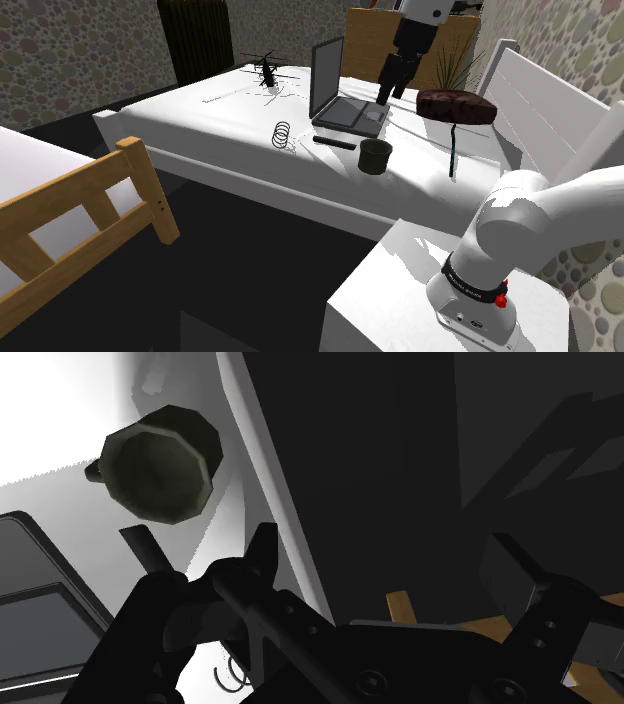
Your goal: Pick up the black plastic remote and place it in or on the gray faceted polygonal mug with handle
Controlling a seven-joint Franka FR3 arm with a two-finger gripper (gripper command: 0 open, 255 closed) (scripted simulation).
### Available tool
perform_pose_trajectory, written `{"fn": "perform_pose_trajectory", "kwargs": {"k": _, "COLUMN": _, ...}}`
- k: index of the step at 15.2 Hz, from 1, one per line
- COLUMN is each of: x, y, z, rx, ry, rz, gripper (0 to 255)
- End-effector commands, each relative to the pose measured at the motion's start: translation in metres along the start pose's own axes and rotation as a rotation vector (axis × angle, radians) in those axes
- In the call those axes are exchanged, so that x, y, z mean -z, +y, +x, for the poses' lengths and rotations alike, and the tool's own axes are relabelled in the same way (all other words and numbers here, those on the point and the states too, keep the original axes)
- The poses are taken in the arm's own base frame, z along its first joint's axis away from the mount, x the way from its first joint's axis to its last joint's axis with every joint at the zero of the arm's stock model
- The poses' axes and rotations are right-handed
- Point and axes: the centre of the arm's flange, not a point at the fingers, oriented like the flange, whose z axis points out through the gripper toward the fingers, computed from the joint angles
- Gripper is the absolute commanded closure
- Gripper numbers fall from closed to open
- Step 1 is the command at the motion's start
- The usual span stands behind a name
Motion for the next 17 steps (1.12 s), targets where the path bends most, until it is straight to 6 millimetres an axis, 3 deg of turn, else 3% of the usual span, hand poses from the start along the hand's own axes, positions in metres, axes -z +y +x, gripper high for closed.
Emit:
{"fn": "perform_pose_trajectory", "kwargs": {"k": 1, "x": 0.000, "y": 0.000, "z": 0.000, "rx": 0.000, "ry": 0.000, "rz": 0.000, "gripper": 0}}
{"fn": "perform_pose_trajectory", "kwargs": {"k": 17, "x": -0.124, "y": 0.137, "z": 0.115, "rx": 0.091, "ry": -0.073, "rz": 0.007, "gripper": 0}}
